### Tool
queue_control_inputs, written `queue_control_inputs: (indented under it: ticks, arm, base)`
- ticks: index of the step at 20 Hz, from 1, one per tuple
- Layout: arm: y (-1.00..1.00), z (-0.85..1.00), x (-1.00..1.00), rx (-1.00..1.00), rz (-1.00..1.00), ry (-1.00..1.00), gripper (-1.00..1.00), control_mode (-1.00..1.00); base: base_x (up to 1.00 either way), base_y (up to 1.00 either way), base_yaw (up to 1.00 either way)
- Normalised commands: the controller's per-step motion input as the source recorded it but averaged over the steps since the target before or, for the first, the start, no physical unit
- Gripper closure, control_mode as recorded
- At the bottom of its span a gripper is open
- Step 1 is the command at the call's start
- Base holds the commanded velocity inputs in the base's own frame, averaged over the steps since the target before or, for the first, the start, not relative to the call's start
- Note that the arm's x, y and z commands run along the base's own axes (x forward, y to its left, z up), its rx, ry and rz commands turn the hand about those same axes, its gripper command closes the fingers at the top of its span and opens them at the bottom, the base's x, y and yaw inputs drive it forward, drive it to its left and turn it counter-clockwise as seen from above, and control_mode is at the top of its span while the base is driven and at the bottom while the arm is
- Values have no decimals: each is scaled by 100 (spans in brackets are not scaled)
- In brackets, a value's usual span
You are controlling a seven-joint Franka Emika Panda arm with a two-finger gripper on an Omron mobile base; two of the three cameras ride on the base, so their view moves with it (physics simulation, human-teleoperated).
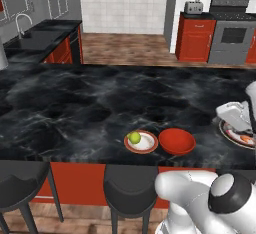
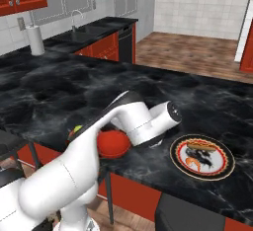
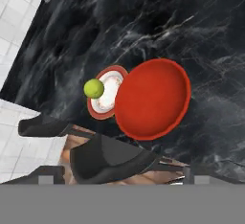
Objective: Take the smaller bowl and place it next to the appetizer plate on the dining counter , and place the larger bowl next to the plate with cooked food.
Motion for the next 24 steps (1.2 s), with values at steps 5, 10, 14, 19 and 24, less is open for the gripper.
queue_control_inputs:
  ticks: [5, 10, 14, 19, 24]
  arm:
    - [29, 82, -94, 0, 7, -22, -100, -100]
    - [36, 100, -85, 0, 2, -8, -100, -100]
    - [11, 25, -22, 0, 0, 0, -100, 100]
    - [0, 0, 0, 0, 0, 0, -100, 100]
    - [0, 0, 0, 0, 0, 0, -100, 100]
  base:
    - [0, 0, 0]
    - [0, 0, 0]
    - [-65, 32, 0]
    - [-100, -35, -5]
    - [-75, -100, -8]
